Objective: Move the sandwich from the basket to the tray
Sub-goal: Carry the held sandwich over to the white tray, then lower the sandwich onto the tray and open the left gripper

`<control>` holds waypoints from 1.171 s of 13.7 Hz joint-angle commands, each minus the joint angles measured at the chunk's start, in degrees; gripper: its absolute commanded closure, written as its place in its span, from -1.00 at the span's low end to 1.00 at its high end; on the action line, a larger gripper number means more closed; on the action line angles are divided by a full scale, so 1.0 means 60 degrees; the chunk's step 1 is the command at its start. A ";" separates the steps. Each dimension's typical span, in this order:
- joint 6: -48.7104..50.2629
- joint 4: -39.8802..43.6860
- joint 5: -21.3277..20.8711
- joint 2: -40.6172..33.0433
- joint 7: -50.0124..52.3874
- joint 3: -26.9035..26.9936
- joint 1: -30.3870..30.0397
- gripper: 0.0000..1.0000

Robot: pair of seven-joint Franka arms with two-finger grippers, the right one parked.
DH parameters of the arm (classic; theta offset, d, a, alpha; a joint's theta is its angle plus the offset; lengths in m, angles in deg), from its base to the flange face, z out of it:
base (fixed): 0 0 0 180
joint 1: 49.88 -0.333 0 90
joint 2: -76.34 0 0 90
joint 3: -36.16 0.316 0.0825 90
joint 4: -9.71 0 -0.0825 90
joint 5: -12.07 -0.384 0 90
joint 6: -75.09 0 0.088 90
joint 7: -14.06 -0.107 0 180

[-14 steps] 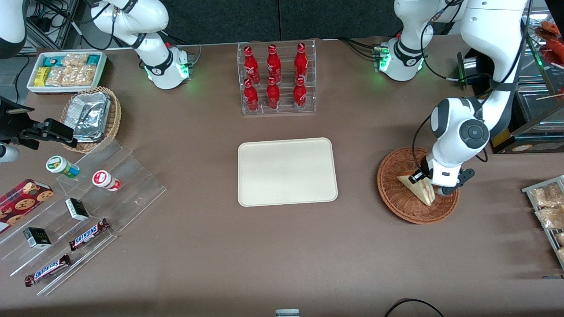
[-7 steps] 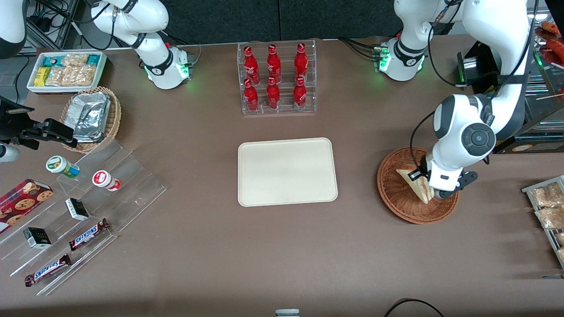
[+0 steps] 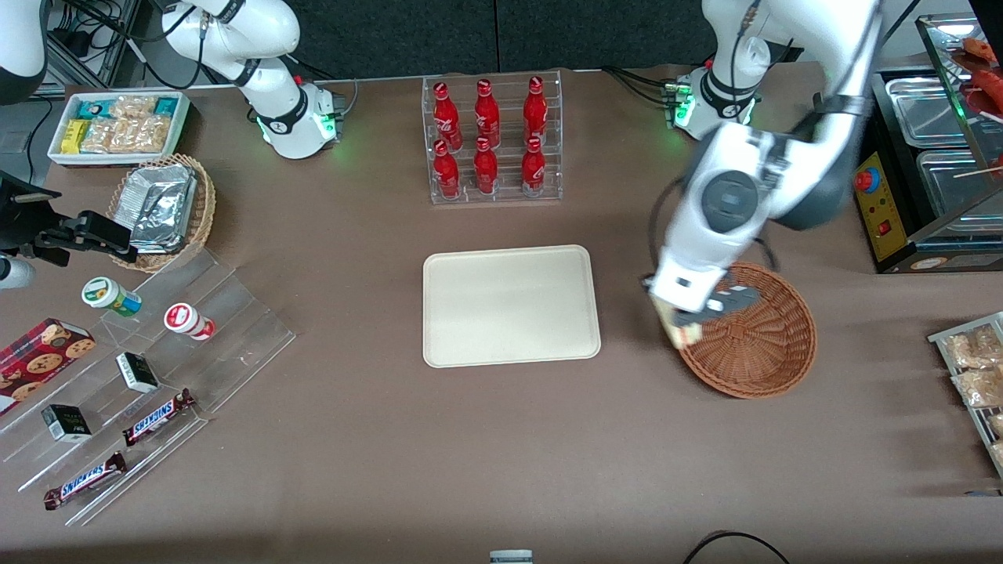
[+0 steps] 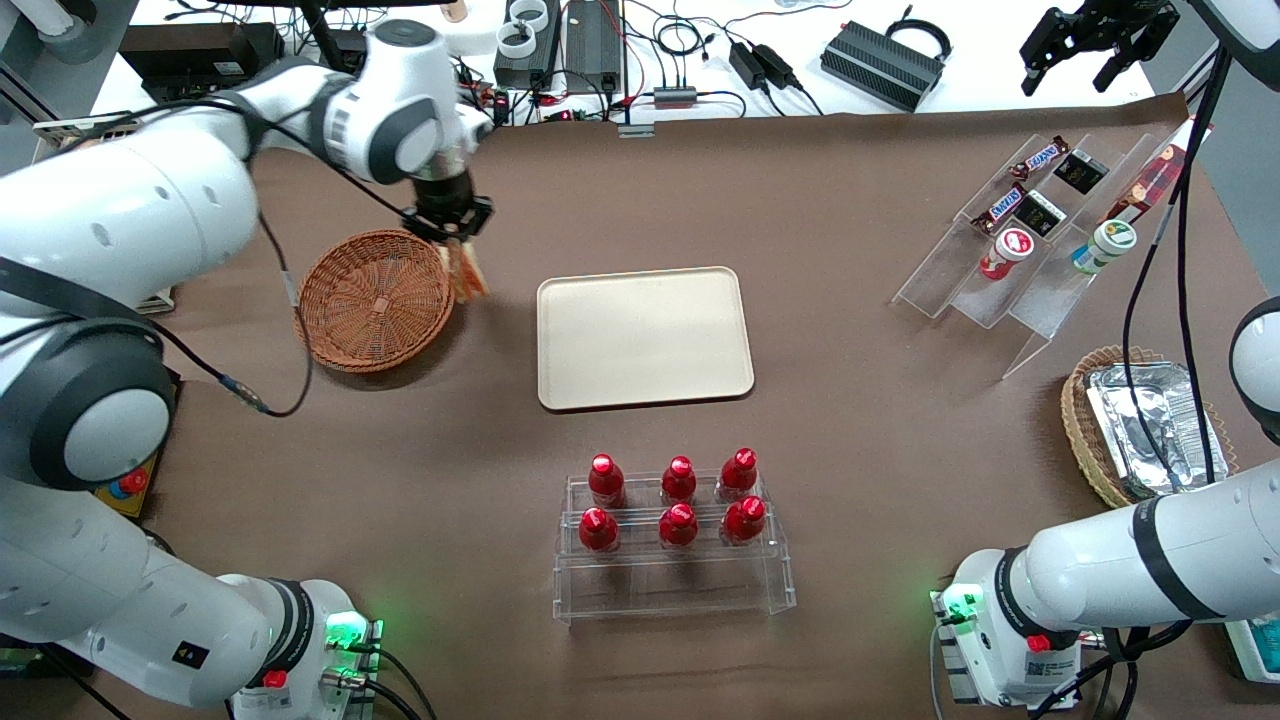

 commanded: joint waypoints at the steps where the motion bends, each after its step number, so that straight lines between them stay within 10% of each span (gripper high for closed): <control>1: 0.0209 0.1014 0.0200 0.0856 0.0309 0.0148 0.0832 1.00; 6: 0.0034 0.3125 0.0305 0.3039 0.0603 0.0134 0.2077 1.00; 16: -0.1402 0.3112 0.0319 0.3992 0.0837 0.0090 0.3382 1.00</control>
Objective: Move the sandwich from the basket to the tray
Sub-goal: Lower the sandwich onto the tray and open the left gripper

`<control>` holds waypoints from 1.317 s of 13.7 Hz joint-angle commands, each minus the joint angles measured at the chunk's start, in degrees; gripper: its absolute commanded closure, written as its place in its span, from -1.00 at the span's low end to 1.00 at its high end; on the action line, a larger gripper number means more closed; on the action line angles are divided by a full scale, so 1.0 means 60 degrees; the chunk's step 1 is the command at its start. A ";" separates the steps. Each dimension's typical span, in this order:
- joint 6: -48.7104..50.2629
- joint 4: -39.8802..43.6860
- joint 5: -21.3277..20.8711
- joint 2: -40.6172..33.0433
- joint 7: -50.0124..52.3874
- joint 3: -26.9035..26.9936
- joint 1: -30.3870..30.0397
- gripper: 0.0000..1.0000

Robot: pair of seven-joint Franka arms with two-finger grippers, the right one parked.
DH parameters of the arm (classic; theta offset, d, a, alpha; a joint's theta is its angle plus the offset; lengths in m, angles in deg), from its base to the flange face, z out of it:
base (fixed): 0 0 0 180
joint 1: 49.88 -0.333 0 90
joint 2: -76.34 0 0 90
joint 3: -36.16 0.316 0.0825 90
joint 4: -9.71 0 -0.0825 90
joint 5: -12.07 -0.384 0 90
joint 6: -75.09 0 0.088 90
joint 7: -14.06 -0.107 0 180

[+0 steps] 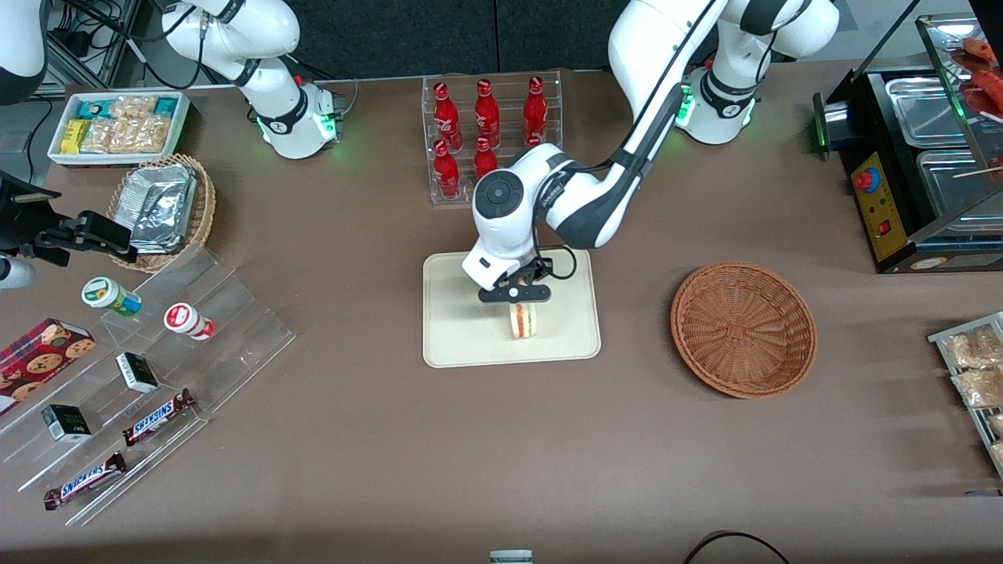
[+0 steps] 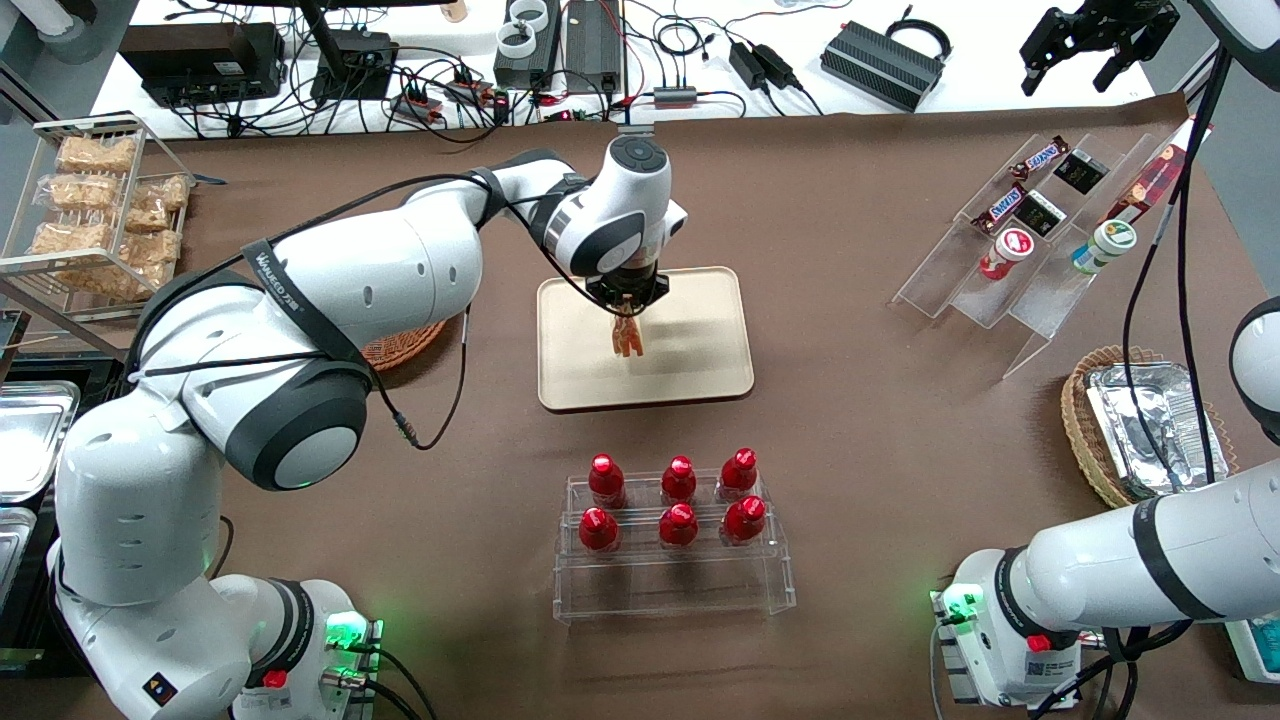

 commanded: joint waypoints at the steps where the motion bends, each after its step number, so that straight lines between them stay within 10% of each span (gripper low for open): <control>1: -0.0238 0.0267 0.0108 0.0425 0.0286 0.0112 0.0351 1.00; 8: -0.0592 0.0238 0.0079 0.0734 0.0375 0.0112 0.0629 0.93; 10: -0.0592 0.0238 0.0050 0.0778 0.0374 0.0126 0.0659 -0.55; 12: -0.0577 0.0238 0.0035 0.0778 0.0360 0.0112 0.0659 -0.97; 18: 0.0137 0.0311 0.0210 -0.0083 0.0520 0.0200 0.0542 -0.97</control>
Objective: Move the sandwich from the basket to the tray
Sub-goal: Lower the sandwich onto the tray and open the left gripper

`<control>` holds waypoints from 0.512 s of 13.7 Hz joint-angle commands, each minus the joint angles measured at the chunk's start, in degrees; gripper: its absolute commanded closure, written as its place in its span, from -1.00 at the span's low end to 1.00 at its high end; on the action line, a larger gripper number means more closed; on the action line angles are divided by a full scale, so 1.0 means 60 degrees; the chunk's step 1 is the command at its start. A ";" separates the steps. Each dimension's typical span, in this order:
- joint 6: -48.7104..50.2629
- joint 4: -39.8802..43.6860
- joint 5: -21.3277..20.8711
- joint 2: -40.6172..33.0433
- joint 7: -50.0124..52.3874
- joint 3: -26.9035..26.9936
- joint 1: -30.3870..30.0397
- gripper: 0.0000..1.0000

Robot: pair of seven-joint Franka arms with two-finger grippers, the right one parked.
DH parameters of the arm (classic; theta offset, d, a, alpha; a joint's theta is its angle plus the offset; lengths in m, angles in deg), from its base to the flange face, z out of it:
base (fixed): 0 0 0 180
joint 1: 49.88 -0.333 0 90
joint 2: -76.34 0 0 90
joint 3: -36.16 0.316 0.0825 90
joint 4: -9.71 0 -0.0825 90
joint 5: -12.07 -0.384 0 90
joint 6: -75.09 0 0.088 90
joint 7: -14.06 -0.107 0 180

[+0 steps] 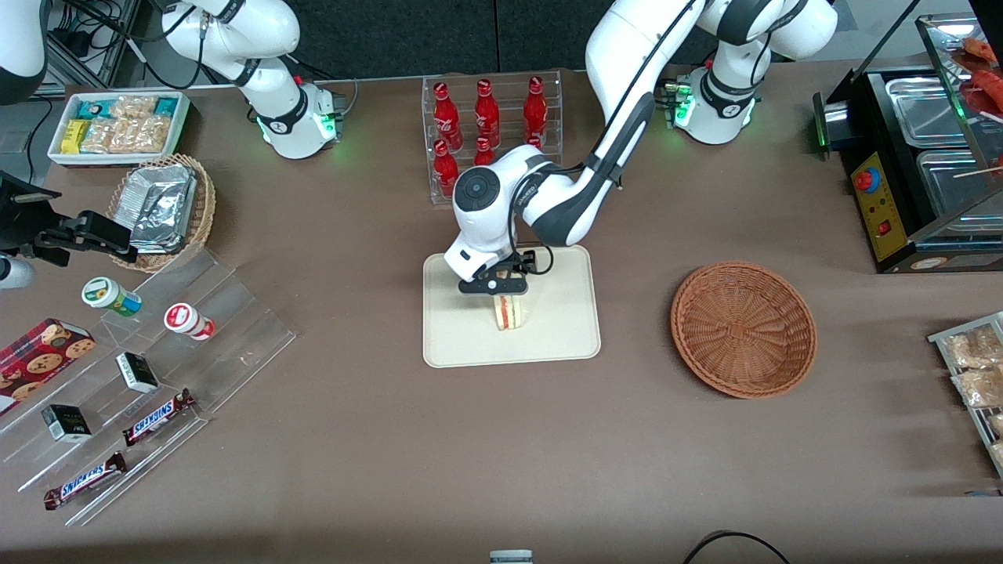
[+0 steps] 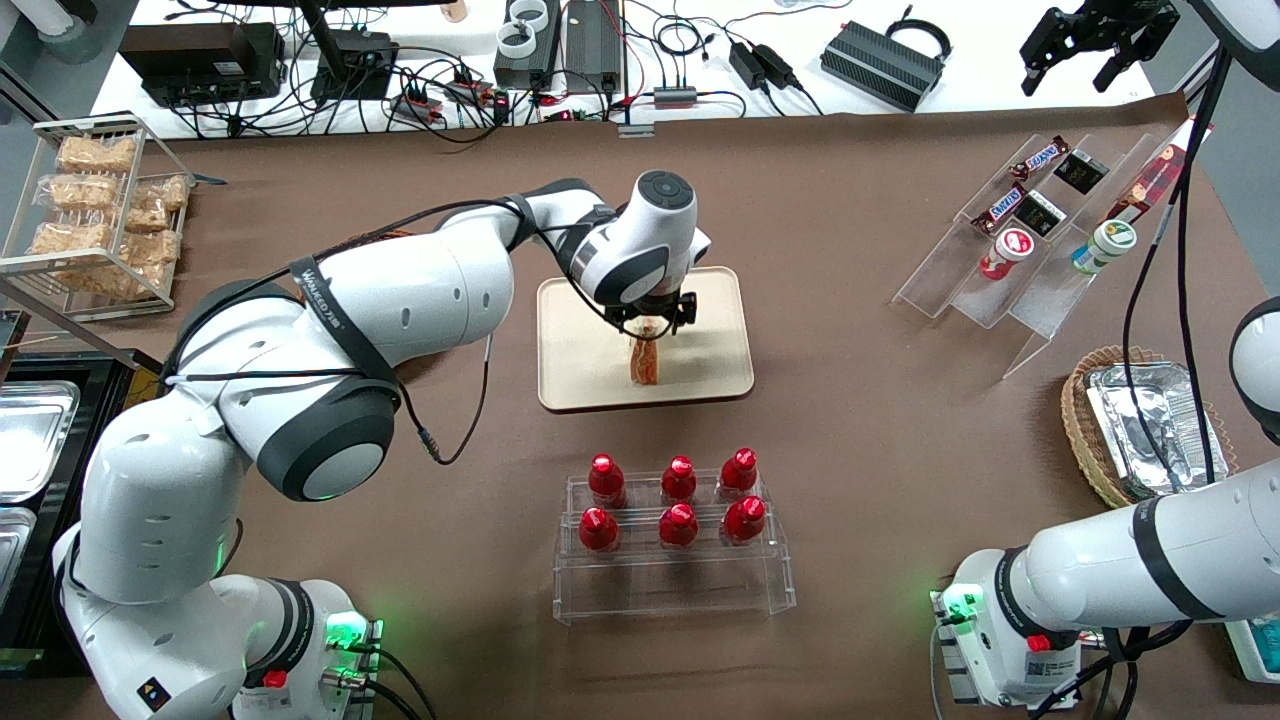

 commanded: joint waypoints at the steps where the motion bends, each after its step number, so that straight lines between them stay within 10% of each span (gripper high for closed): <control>1: 0.0819 0.0000 0.0242 -0.0858 0.0311 0.0147 -0.0056 -0.98; 7: 0.3088 -0.0001 0.0316 -0.3011 0.0943 0.0177 -0.1664 -0.98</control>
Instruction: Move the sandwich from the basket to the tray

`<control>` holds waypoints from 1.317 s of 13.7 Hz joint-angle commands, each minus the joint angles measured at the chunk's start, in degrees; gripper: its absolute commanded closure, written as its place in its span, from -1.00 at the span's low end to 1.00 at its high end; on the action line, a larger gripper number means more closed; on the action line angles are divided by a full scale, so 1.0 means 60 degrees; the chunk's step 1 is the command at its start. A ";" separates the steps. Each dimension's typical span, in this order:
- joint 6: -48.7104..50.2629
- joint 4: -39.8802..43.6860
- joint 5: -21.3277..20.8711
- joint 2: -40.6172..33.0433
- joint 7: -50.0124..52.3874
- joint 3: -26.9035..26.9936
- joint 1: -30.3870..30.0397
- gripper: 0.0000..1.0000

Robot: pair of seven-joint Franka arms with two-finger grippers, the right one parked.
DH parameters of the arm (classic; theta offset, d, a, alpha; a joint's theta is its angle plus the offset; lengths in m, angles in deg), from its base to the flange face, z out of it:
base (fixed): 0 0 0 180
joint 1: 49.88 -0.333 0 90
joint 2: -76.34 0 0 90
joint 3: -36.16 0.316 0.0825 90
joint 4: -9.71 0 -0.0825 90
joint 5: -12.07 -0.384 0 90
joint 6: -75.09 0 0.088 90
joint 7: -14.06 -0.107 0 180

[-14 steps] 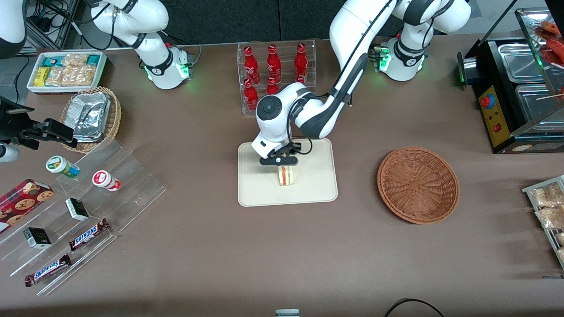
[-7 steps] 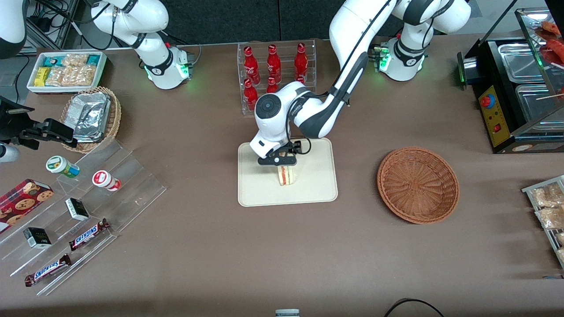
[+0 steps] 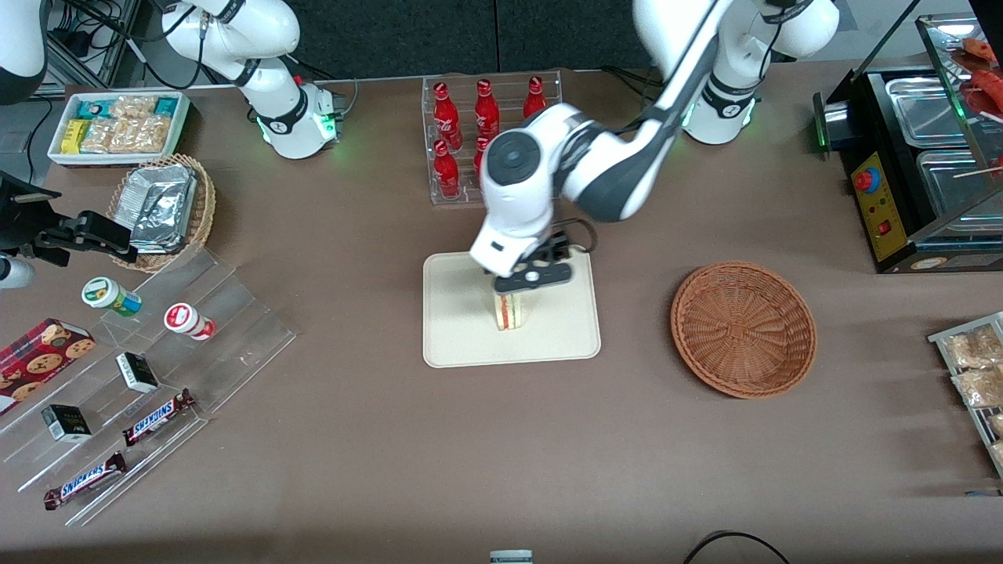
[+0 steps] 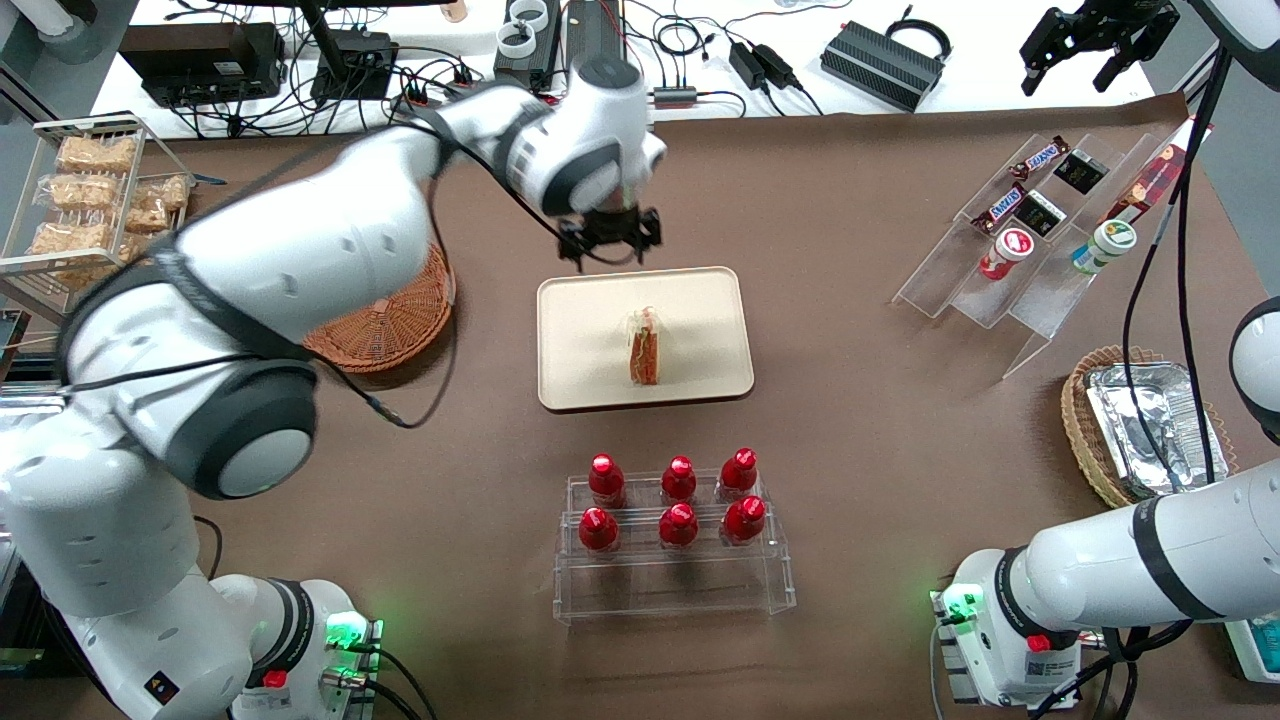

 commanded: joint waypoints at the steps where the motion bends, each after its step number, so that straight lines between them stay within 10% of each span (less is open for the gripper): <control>1: 0.0949 -0.0241 0.0148 -0.1070 0.0092 -0.0079 -0.0979 -0.98; 18: 0.4717 -0.1310 0.0090 -0.4793 -0.9019 -0.0093 -0.6518 -0.98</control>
